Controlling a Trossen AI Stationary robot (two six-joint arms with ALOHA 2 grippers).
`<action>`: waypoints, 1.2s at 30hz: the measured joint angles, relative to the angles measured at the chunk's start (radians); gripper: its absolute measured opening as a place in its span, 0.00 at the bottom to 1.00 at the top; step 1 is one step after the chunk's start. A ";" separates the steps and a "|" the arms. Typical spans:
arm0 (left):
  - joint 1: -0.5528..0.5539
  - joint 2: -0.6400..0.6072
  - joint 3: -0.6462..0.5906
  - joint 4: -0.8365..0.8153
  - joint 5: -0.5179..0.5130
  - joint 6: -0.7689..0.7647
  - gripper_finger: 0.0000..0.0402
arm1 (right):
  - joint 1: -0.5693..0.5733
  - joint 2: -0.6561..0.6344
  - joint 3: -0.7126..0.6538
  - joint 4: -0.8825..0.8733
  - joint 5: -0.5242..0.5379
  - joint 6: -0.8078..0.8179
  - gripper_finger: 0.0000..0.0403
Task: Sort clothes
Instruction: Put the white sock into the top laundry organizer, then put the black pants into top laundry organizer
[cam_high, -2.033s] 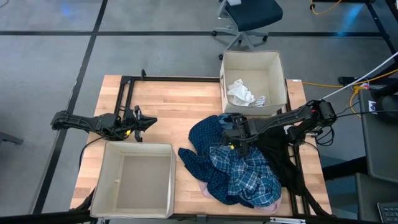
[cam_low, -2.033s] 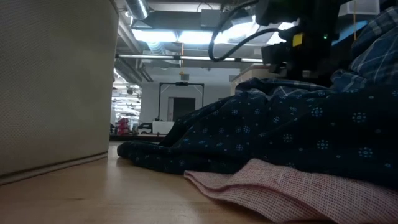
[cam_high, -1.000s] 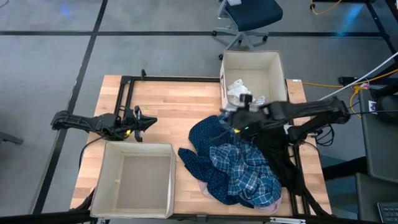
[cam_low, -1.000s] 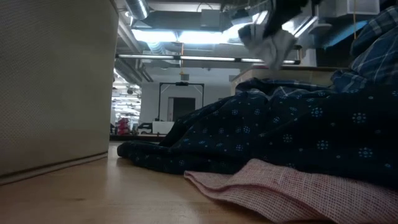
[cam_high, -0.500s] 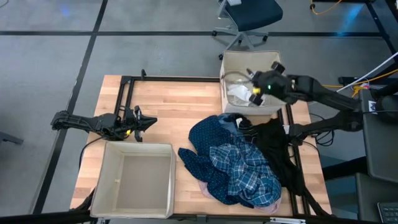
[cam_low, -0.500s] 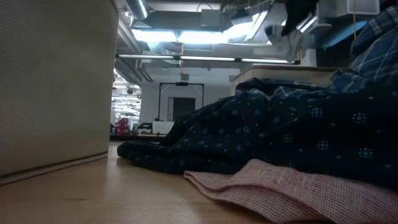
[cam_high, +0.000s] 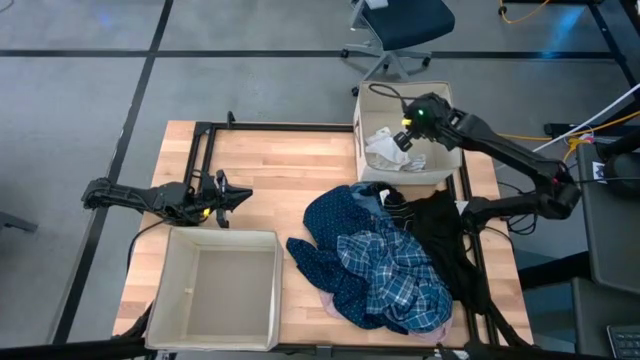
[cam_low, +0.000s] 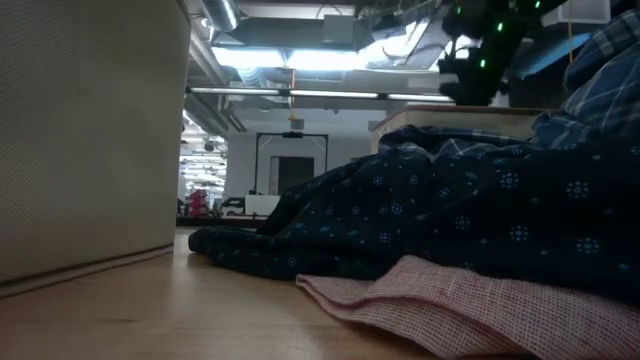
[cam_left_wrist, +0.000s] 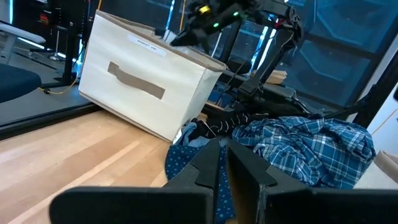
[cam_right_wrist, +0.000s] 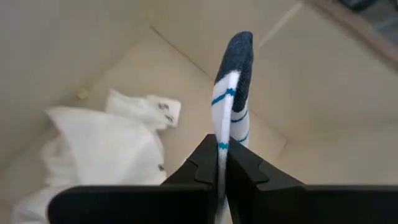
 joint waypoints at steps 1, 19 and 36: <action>0.000 0.000 0.000 0.000 0.000 0.000 0.05 | -0.011 0.009 -0.012 0.007 0.000 0.000 0.05; 0.000 0.000 0.000 0.000 0.000 -0.006 0.05 | -0.023 0.100 -0.016 0.003 -0.019 0.075 0.42; 0.000 0.000 0.000 0.025 -0.048 0.016 0.05 | 0.201 -0.018 0.319 -0.577 -0.073 0.237 0.52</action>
